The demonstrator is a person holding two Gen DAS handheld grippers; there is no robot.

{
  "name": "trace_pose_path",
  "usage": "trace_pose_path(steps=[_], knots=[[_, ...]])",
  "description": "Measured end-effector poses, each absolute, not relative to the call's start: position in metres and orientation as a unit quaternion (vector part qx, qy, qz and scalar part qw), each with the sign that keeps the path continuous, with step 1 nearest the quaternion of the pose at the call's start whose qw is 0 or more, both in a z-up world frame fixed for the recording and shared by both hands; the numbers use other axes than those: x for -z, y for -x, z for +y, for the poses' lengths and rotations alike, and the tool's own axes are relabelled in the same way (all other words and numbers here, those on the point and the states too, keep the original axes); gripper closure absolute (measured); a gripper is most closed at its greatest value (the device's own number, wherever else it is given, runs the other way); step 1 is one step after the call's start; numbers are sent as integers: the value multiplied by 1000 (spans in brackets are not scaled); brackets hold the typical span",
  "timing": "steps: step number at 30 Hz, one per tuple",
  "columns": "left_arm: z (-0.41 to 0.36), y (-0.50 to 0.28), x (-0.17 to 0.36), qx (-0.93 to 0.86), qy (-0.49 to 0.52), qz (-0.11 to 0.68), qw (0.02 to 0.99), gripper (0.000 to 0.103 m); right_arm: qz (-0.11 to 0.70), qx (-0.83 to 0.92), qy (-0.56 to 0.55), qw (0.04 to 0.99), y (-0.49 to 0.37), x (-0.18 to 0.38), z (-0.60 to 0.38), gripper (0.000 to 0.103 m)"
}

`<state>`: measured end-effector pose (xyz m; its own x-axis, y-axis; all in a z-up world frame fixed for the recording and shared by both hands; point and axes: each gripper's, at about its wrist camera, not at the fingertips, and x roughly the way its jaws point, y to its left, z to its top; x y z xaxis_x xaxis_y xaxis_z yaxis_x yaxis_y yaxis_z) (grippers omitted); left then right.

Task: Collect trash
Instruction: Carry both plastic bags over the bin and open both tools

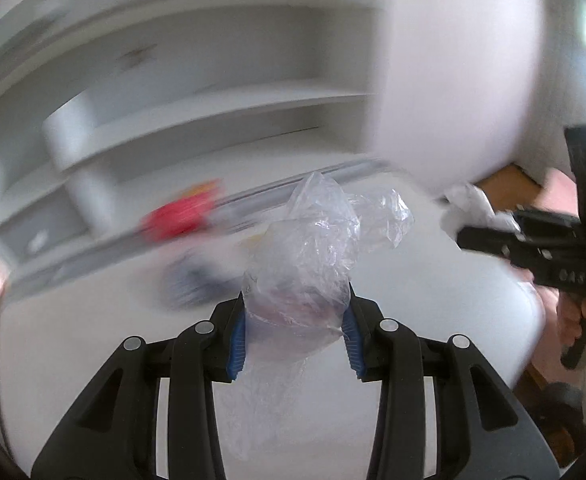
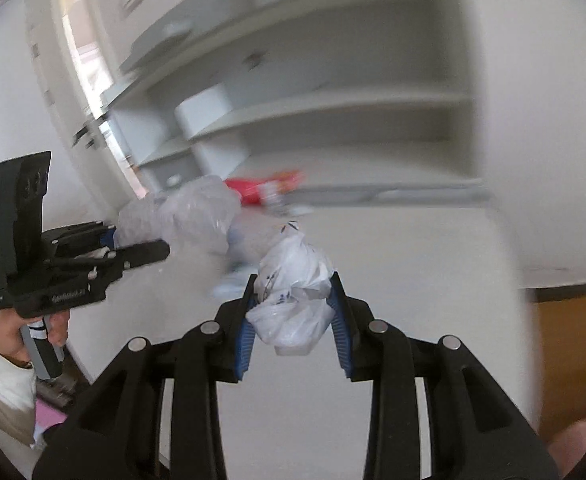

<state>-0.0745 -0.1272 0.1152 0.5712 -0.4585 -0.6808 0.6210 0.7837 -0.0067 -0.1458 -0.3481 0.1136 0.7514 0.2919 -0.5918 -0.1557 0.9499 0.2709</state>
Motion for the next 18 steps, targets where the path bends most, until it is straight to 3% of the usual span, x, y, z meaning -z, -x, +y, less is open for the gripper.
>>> trace_pose_path(steps=[5, 10, 13, 18], knots=[[-260, 135, -116, 463, -159, 324, 809, 64, 313, 27, -107, 943, 244, -135, -450, 70], [-382, 232, -65, 598, -220, 349, 687, 64, 344, 150, -144, 915, 339, -111, -533, 70], [-422, 268, -22, 622, -239, 382, 641, 64, 383, 177, -199, 884, 378, -65, -572, 70], [-462, 293, 104, 579, -292, 463, 604, 64, 493, 169, -271, 809, 392, 80, -608, 70]])
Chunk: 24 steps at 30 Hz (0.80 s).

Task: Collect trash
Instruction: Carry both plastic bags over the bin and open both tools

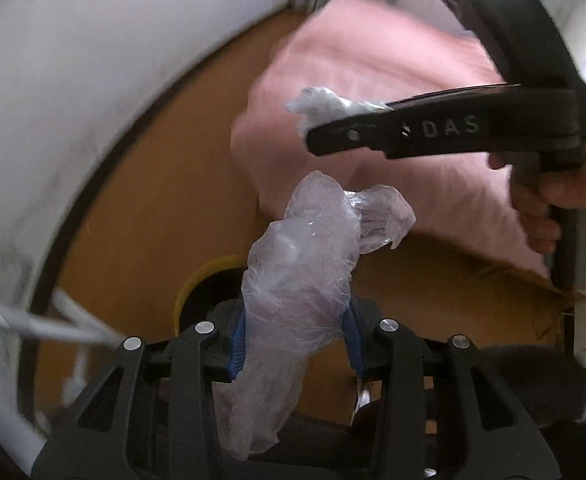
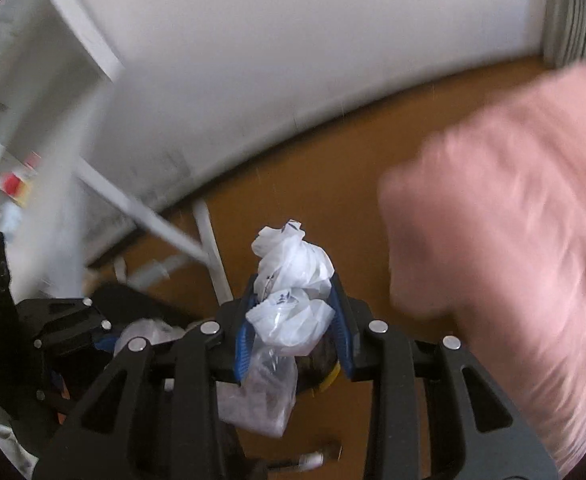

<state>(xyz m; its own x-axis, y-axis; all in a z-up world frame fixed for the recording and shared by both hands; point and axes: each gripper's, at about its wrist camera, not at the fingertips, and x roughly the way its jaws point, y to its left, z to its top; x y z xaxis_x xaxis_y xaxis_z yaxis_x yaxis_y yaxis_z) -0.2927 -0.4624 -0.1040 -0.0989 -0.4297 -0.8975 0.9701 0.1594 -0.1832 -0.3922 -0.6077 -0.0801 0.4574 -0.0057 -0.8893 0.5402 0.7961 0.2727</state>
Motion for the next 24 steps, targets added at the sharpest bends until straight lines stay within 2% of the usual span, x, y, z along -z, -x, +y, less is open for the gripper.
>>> trace_pose_path(steps=[1, 5, 10, 11, 12, 13, 14, 15, 16, 19, 21, 24], knots=[[-466, 291, 137, 561, -305, 483, 599, 64, 511, 161, -285, 795, 390, 108, -609, 70], [-472, 278, 212, 513, -326, 539, 583, 65, 576, 120, -335, 736, 375, 216, -603, 70], [-473, 267, 231, 493, -315, 570, 578, 64, 574, 103, -390, 712, 369, 259, -603, 69], [-474, 266, 231, 490, -317, 568, 579, 62, 570, 95, -398, 712, 368, 260, -601, 67], [-475, 267, 231, 488, -319, 568, 581, 54, 563, 88, -405, 715, 367, 260, -602, 61], [-474, 269, 230, 489, -318, 569, 580, 40, 559, 86, -410, 716, 366, 261, -605, 37], [-475, 269, 229, 493, -312, 568, 581, 31, 556, 94, -408, 718, 366, 258, -606, 20], [-476, 271, 228, 498, -309, 566, 580, 16, 550, 99, -405, 723, 369, 255, -610, 18], [-473, 270, 230, 504, -304, 564, 579, 9, 543, 104, -404, 728, 369, 249, -612, 18], [-479, 282, 228, 523, -307, 567, 557, 6, 534, 151, -387, 737, 379, 228, -623, 17], [-480, 293, 213, 550, -307, 534, 564, 6, 527, 194, -354, 748, 387, 209, -631, 13], [-483, 307, 176, 594, -285, 487, 573, 6, 499, 295, -289, 762, 405, 167, -641, 12]])
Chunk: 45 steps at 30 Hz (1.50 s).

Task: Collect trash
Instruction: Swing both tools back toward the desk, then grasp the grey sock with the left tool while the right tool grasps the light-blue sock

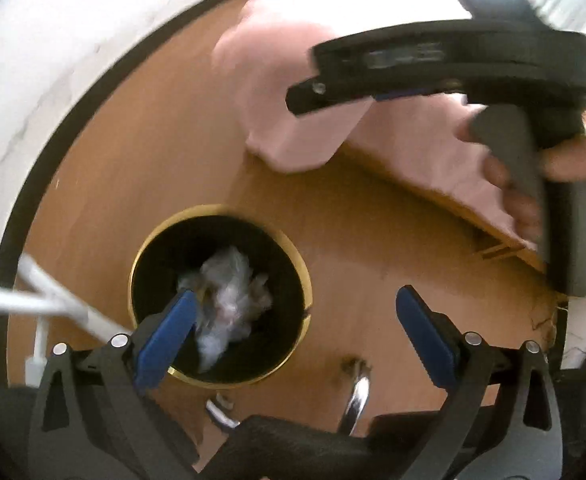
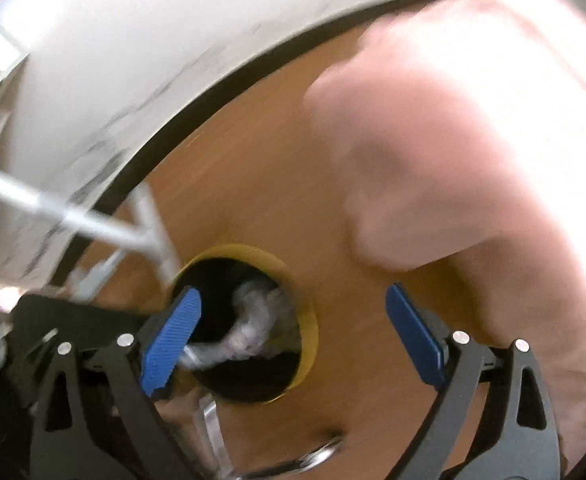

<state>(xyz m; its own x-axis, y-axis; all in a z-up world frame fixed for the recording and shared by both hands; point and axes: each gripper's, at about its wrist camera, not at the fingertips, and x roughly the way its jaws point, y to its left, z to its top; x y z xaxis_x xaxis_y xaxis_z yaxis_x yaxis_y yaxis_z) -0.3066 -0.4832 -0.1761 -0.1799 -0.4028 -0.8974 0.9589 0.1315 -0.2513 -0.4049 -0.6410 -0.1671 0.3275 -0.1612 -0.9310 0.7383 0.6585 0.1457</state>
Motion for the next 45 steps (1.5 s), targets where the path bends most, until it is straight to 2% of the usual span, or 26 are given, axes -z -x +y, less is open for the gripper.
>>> trace_pose_path(steps=[2, 4, 5, 8, 11, 14, 21, 26, 29, 36, 39, 42, 45], knots=[[-480, 314, 146, 615, -267, 460, 583, 6, 456, 366, -240, 775, 418, 127, -640, 12], [-469, 317, 94, 640, -235, 405, 609, 6, 391, 401, -210, 801, 428, 81, -634, 10], [-461, 316, 67, 648, -214, 377, 626, 6, 337, 418, -200, 820, 438, 47, -627, 9], [-428, 299, -3, 657, -150, 313, 669, 6, 242, 415, -205, 853, 447, -12, -610, 7], [-378, 265, -60, 620, -101, 266, 731, 6, 208, 393, -192, 875, 427, -57, -587, 7], [-315, 211, -87, 525, -77, 256, 808, 6, 208, 360, -165, 894, 388, -74, -560, 7], [-151, 116, -84, 265, -72, 310, 910, 6, 284, 183, -105, 935, 243, -64, -463, 7], [-42, 86, -66, 125, -27, 361, 924, 6, 324, 73, -81, 940, 163, -58, -376, 7], [-7, 70, -61, 87, -8, 378, 922, 6, 341, 16, -87, 936, 136, -59, -332, 7], [6, 50, -59, 102, -7, 396, 912, 6, 379, -89, -59, 919, 83, -56, -229, 7], [5, 38, -57, 115, -7, 396, 911, 6, 388, -92, -37, 916, 70, -54, -208, 11], [-6, 21, -52, 130, -12, 399, 908, 6, 410, -93, -31, 907, 54, -47, -195, 18], [-15, 10, -48, 144, -16, 404, 903, 6, 432, -85, -14, 898, 44, -35, -191, 37]])
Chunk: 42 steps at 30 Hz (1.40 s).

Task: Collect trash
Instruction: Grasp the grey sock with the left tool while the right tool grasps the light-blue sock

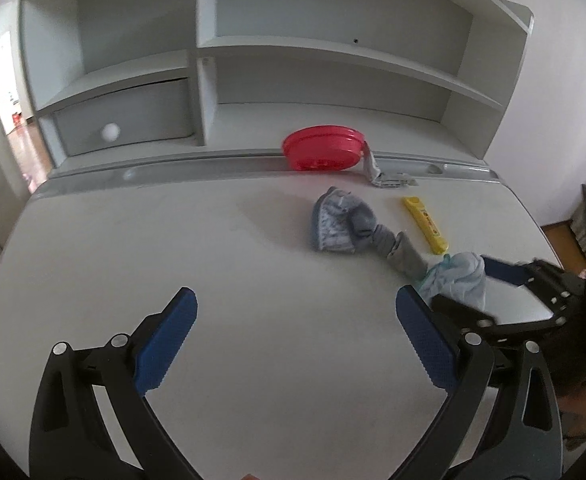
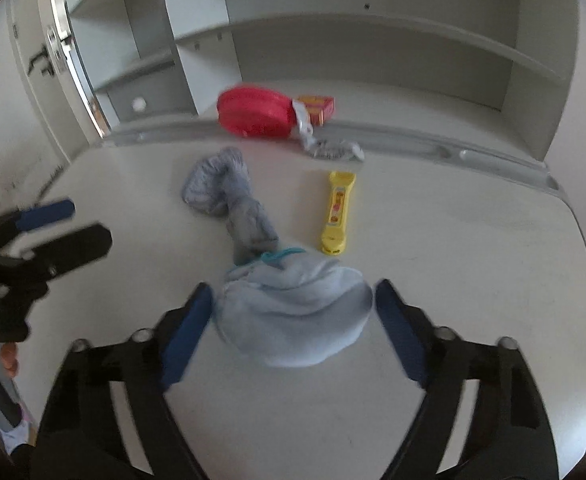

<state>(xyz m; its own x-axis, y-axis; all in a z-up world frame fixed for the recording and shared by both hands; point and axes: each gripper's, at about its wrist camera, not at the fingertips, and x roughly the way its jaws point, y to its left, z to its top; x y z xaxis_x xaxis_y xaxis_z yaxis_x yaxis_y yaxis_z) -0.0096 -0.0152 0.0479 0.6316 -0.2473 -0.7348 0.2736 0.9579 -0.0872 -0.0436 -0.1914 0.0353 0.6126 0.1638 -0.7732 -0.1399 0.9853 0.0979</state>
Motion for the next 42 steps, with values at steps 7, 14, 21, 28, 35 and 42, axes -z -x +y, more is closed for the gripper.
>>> trace_pose_path(steps=[7, 14, 21, 28, 35, 42], knots=[[-39, -16, -42, 174, -19, 412, 894, 6, 435, -88, -18, 896, 44, -35, -212, 71], [-71, -49, -31, 190, -15, 424, 885, 6, 421, -37, -26, 906, 53, -41, -261, 71], [-93, -68, -16, 178, -41, 437, 881, 6, 429, -37, -33, 902, 51, -31, -275, 71], [-65, -59, -9, 150, -63, 450, 878, 6, 428, -43, -38, 902, 49, -31, -279, 71], [-41, -54, -11, 128, -50, 449, 883, 18, 427, -47, -54, 902, 47, -31, -283, 70], [-49, -48, -15, 162, -47, 438, 883, 85, 426, -47, -54, 902, 45, -31, -282, 70]])
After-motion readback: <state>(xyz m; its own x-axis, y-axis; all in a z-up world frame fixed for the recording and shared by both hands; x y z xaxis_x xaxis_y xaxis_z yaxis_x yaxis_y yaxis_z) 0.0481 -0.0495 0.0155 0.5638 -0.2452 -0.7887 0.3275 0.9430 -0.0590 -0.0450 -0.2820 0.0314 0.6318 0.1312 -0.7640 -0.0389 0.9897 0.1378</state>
